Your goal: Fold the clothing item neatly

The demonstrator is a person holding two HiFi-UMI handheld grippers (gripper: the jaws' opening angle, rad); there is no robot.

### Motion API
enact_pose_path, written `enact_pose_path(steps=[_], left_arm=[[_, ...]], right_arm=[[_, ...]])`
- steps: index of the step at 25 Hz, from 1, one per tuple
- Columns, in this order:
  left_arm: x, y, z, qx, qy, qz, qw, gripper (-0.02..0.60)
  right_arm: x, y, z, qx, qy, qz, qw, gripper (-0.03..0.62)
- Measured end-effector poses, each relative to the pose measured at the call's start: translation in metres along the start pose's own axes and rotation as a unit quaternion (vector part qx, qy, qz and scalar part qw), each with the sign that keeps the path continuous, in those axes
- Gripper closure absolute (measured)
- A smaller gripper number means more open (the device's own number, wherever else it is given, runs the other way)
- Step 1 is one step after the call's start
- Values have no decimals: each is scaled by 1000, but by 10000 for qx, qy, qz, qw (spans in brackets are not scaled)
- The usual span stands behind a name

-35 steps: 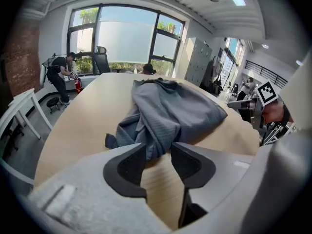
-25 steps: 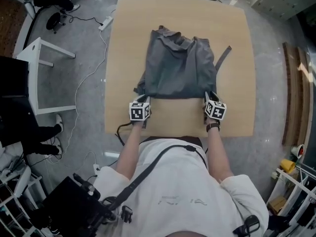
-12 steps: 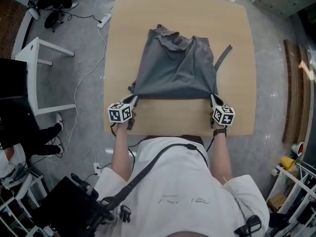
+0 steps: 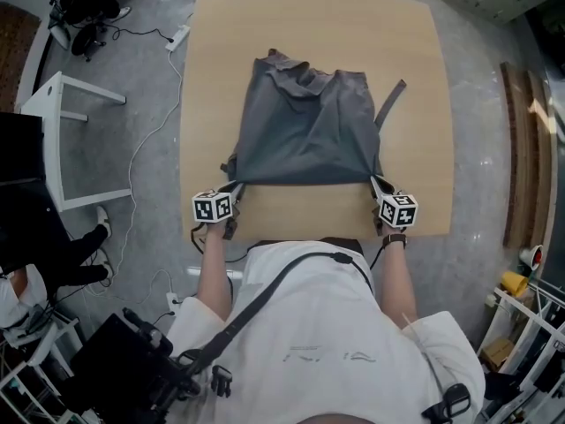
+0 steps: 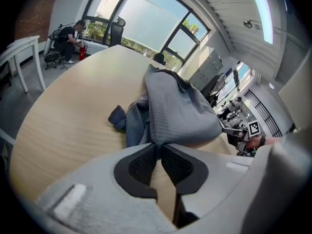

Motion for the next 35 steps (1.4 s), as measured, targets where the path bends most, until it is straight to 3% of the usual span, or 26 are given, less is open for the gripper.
enact_pose_path(steps=[6,12,18,24,30,35], left_arm=[[-2,1,-3,145,31,66,9999,545],[-13,18,-25,215,-132,-60,9997,546],[-13,44,-70,216,-328,-78,9992,546],[-23,57,-124,276,-203,-96,9994,546],[-43,79,-127,-476,-440,671,9956,514],[-59,106,-165,-875,-11,1254,9882,511]], right_arm=[[1,-7,-7,201,61,-163,9996,582],[18,15,-28,46,-110,-437,9990,582],[44,34,-70,-52,-175,-697,9974,582],[54,58,-118,85,-226,-728,9971,582],[54,71,-114,-579,-290,-274,9975,572],[61,101,-123,-935,-6,-100,9956,571]])
Point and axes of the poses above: the fingertips, and each gripper's own axes: y backward along the fingers, x to its left, z out of its top, the point moved 6 cm from there along y, backward along the fingers, and after that the axes turned 5 degrees about x, right-handed, at the moved point
